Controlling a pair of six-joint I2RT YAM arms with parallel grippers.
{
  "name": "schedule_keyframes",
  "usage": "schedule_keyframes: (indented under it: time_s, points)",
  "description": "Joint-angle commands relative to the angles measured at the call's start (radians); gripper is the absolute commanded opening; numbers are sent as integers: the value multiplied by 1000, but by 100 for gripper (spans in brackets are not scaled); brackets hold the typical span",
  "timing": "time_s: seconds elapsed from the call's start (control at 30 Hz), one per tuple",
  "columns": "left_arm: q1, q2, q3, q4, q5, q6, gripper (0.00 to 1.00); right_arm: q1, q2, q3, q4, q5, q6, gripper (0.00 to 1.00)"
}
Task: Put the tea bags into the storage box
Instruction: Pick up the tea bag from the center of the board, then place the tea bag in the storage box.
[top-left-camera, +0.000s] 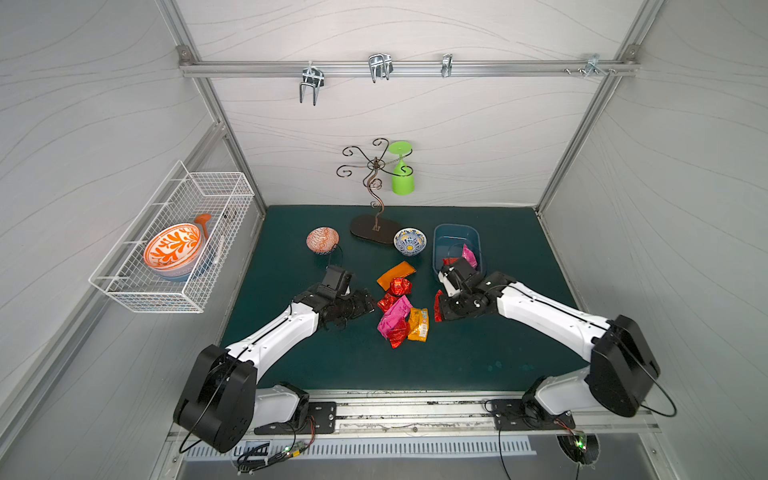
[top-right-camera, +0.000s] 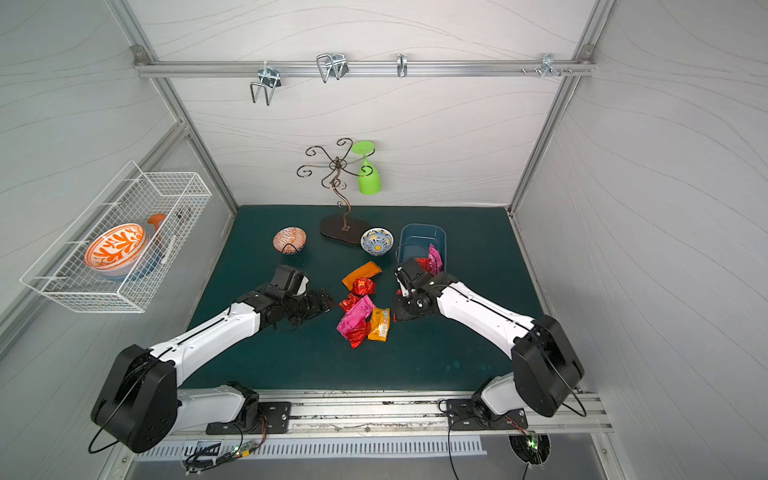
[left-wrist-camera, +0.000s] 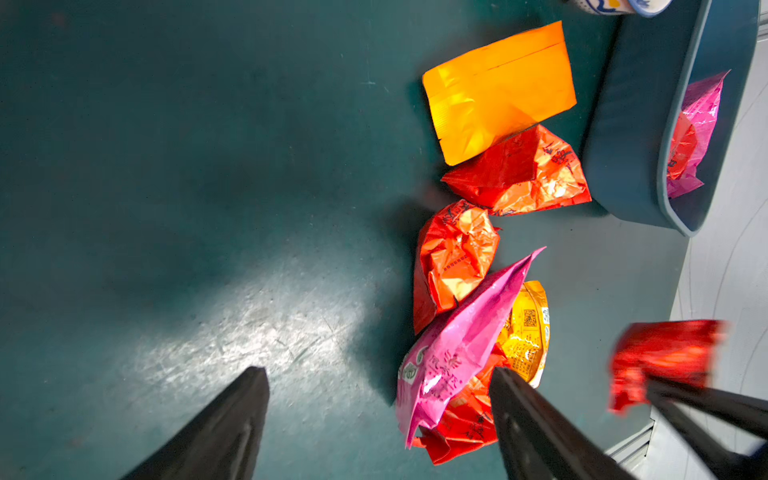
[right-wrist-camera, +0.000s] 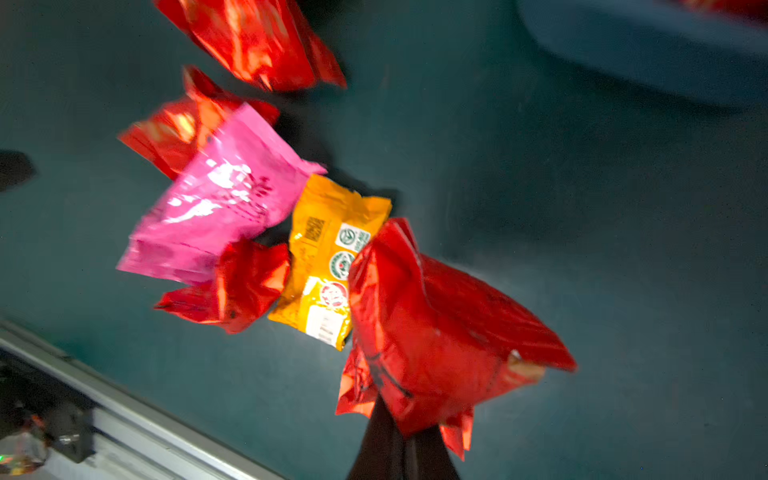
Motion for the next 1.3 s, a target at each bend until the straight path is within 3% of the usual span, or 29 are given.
schedule_keyframes:
  time_s: [0.0, 0.17, 0.37, 0.77, 0.93, 1.1, 1.17, 1.27]
  points:
    - [-3, -3, 14, 21, 5, 2, 88, -75, -59, 52, -10, -63, -50, 0]
    - [-3, 7, 26, 21, 16, 3, 88, -207, -14, 142, 52, -71, -110, 0]
    - [-3, 8, 42, 8, 16, 15, 88, -338, 177, 280, 159, -106, -116, 0]
    - [-4, -50, 1, -8, -14, 14, 88, -380, 579, 586, 171, -102, -77, 0]
    - [-3, -68, -13, -19, -27, 24, 88, -393, 676, 624, 147, -108, -55, 0]
    - [-3, -62, -13, -18, -28, 25, 88, -404, 679, 575, 138, -85, -44, 0]
    - [-3, -59, -12, -13, -27, 23, 88, -408, 664, 554, 141, -90, -43, 6]
    - [-3, -50, -9, -7, -24, 20, 88, -409, 623, 538, 139, -94, -59, 26]
